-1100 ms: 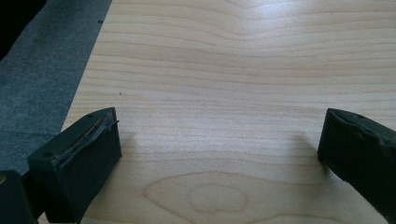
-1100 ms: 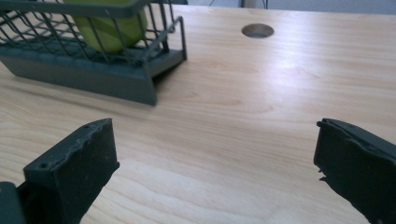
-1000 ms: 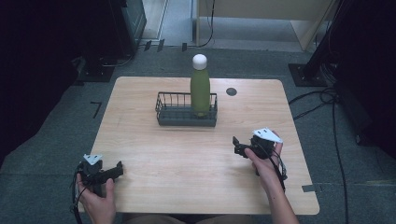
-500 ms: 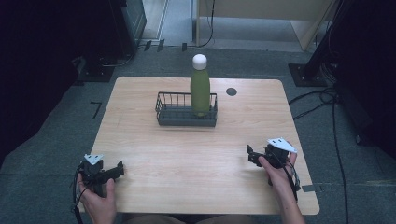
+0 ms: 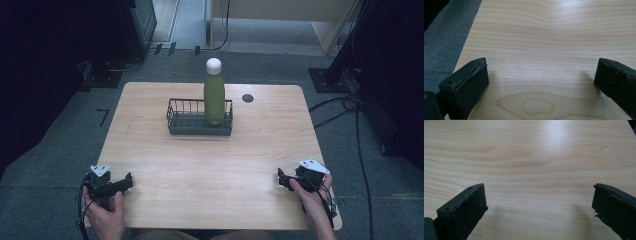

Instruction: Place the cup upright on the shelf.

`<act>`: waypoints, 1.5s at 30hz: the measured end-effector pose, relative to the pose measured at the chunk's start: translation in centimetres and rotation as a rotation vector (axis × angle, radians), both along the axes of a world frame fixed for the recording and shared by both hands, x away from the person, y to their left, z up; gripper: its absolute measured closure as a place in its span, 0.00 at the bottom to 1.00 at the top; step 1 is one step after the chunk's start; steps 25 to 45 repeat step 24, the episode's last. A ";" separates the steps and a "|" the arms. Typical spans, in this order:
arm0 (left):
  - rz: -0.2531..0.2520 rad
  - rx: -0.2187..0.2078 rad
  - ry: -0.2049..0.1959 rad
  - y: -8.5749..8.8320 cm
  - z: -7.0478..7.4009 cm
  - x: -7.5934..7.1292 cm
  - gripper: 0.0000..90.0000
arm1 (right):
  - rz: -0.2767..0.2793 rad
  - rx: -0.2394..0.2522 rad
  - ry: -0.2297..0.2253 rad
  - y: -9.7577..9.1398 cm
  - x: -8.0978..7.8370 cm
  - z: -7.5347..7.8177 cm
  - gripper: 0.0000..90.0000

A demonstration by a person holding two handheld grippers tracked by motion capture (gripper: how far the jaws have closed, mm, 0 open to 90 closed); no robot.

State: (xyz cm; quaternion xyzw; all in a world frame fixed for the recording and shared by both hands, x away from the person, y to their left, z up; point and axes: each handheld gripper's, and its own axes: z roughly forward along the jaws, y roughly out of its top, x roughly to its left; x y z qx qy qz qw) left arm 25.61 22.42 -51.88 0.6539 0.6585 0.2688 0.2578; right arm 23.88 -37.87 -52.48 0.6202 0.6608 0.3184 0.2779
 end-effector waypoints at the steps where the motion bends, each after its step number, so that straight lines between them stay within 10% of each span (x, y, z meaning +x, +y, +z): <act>1: 0.002 -0.001 0.000 0.0 0.0 0.0 0.00 | -0.003 0.012 0.002 -0.7 -0.4 0.0 0.00; 11: 0.002 0.000 0.000 0.0 0.0 0.0 0.00 | -0.039 -0.004 0.076 -2.7 -1.7 -0.3 0.00; 45: 0.003 -0.001 0.000 0.0 0.0 0.0 0.00 | -0.034 -0.004 0.076 -2.7 -1.7 -0.3 0.00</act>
